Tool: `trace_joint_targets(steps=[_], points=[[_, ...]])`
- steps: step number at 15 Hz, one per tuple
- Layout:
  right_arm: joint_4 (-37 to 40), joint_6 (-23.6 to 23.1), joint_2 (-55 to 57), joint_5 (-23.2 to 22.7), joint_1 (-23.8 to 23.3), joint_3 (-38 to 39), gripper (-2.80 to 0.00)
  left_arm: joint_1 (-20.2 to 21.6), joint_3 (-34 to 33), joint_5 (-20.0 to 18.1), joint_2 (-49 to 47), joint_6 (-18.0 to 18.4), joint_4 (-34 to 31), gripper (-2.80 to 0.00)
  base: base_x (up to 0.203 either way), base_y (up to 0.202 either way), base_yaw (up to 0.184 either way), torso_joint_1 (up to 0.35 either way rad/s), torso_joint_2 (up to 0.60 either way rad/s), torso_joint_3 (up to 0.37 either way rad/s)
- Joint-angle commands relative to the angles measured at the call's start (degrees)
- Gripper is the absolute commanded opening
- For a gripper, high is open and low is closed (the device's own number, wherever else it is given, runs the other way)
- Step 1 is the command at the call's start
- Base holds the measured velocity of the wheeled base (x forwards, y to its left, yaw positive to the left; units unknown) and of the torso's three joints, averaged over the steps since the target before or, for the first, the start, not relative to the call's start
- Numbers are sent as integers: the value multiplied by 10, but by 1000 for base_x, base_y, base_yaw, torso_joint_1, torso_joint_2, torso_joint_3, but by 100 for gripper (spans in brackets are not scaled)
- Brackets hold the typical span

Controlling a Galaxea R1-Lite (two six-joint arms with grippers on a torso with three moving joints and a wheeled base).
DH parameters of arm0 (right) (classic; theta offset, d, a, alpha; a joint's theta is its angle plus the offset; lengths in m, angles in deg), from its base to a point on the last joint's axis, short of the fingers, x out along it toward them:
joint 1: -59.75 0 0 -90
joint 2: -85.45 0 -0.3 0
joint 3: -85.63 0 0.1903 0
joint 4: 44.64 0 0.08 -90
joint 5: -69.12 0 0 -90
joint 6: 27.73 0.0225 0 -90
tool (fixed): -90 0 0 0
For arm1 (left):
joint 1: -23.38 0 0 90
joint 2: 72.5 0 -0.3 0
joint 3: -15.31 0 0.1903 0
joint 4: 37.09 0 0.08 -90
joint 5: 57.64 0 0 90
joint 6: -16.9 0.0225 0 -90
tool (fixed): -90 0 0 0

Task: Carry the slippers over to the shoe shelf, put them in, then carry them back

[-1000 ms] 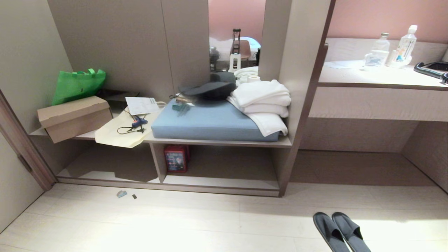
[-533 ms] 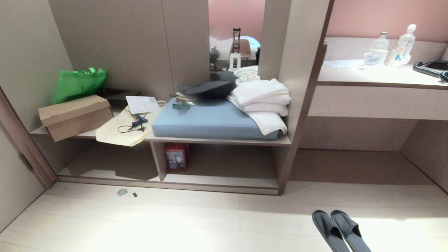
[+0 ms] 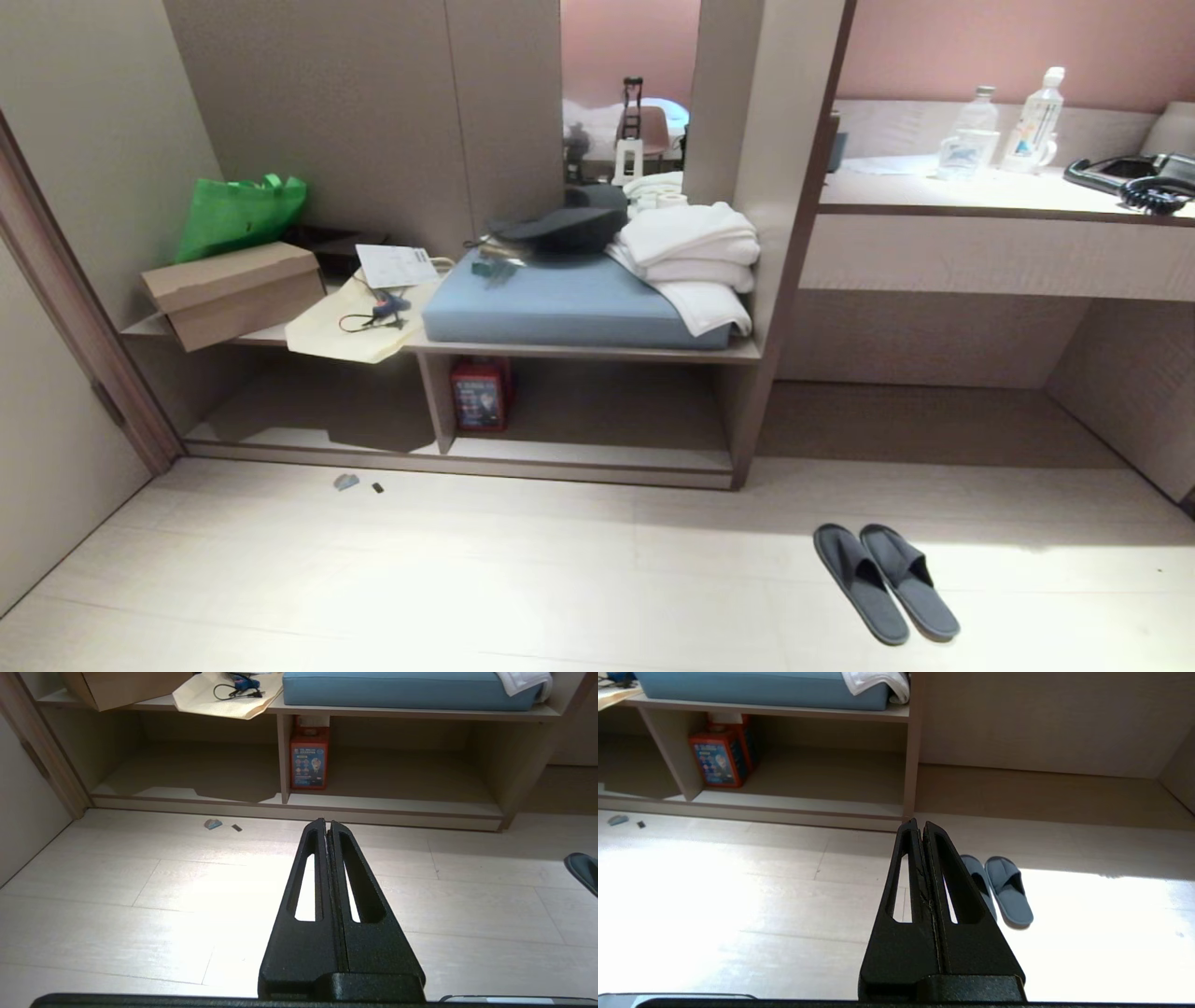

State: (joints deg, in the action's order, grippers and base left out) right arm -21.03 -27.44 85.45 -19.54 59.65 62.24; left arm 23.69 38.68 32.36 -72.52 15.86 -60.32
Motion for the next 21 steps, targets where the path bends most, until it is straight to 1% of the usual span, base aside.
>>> trace_joint_targets(steps=[1,6,9,11,13,18,21], points=[[0,0,1,0,0,-1,-280,0,0,0,0,0,0,-280,-200,0,1,0,2,0],[0,3,0,0,0,-1,-280,0,0,0,0,0,0,-280,-196,0,2,0,3,3],[0,16,1,2,0,0,-280,0,0,0,0,0,0,-280,-194,0,3,2,2,3],[0,9,0,0,0,0,-280,0,0,0,-1,0,0,-280,-196,0,1,2,4,4],[0,-14,0,-8,0,0,-280,0,0,0,0,0,0,-280,-197,0,0,-1,1,0],[1,-20,1,-10,0,0,-280,0,0,0,0,-1,0,-280,-187,0,1,2,4,4],[1,-23,1,-11,0,0,-280,0,0,0,0,-1,0,-280,-25,0,-1,-4,0,1]])
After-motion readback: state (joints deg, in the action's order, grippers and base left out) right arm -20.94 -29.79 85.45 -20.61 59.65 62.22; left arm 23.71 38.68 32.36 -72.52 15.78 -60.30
